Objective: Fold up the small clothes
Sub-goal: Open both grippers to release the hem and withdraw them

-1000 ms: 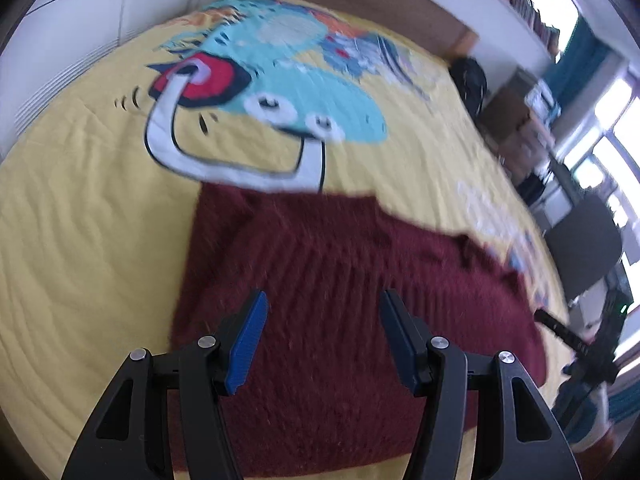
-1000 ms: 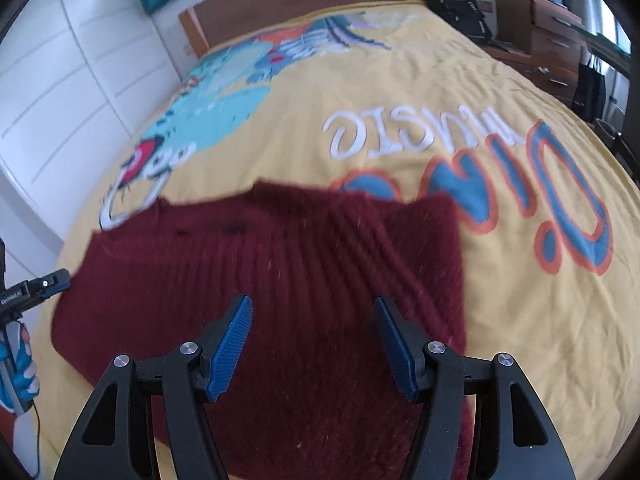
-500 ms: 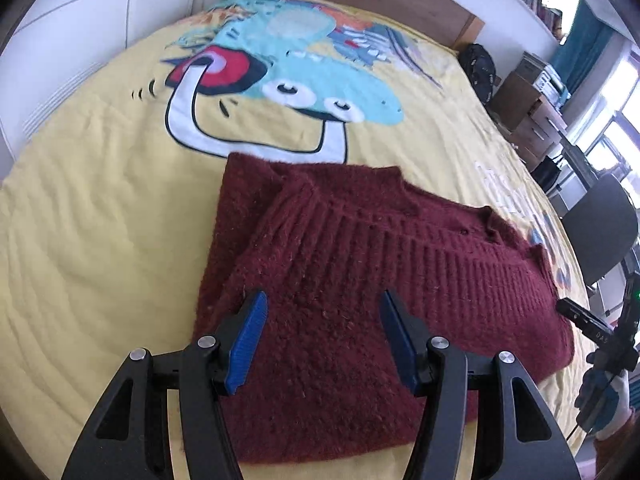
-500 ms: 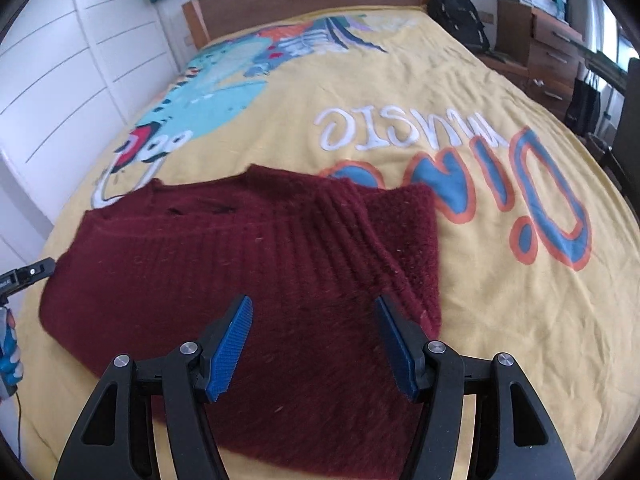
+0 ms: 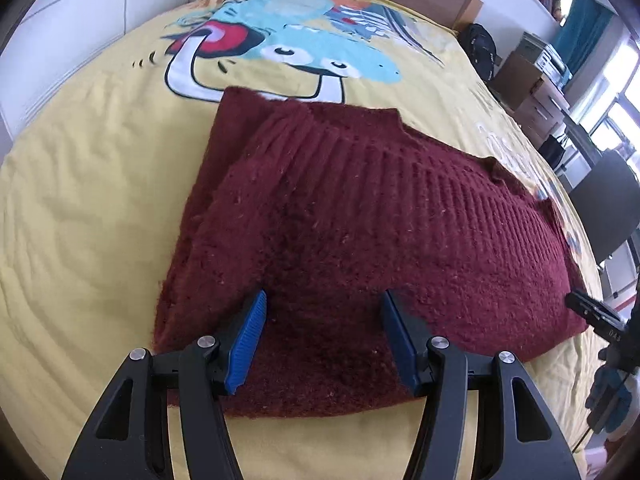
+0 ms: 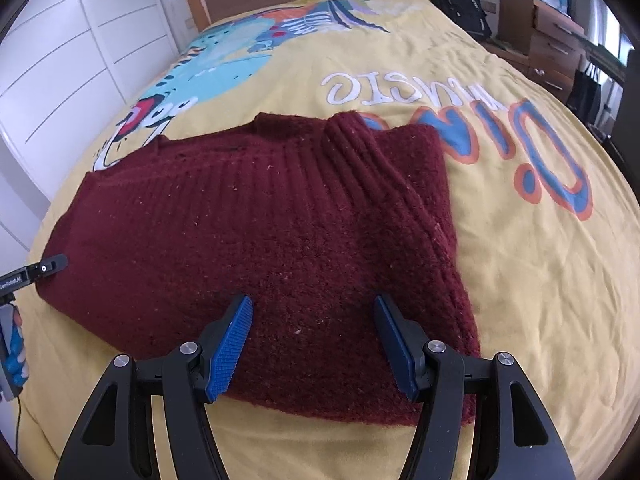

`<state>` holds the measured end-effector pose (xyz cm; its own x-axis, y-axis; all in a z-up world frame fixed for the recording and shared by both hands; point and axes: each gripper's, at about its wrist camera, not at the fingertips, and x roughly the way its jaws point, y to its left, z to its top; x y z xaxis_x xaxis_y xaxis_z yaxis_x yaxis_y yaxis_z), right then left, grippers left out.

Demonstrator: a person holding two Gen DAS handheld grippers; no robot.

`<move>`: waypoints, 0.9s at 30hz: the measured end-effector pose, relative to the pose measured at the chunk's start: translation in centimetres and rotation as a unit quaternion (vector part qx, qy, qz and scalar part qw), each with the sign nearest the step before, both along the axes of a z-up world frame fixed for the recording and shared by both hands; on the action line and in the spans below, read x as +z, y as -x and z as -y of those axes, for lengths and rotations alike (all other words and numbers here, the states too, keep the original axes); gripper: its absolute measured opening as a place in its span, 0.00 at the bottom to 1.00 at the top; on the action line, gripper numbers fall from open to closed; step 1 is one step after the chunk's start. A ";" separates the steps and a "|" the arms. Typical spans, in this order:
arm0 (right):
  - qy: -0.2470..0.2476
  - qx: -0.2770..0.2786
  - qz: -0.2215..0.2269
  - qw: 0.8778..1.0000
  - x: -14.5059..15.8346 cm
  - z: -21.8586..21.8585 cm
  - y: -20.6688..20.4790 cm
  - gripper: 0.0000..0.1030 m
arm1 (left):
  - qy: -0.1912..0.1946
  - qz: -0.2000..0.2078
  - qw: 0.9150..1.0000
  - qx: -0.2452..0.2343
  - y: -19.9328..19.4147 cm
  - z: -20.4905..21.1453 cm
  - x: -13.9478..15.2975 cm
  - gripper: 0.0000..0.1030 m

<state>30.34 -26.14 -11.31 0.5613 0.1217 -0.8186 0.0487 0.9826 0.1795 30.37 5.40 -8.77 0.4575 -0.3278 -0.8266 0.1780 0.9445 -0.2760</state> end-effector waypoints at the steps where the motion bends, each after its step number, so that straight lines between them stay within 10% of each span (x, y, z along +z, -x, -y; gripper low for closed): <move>1: 0.000 -0.001 0.002 1.000 0.3 0.0 0.1 0.63 | 0.002 -0.002 1.000 0.001 -0.1 -0.1 0.1 0.52; 27: -0.004 -0.010 0.076 0.997 10.1 -0.3 9.0 0.63 | 0.021 0.020 0.999 0.037 5.5 -5.1 7.0 0.63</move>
<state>21.34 -25.84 -1.17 0.6817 0.1163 -0.7224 0.0389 0.9801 0.1945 24.90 10.49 -1.73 0.5137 -0.3259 -0.7937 0.1205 0.9433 -0.3093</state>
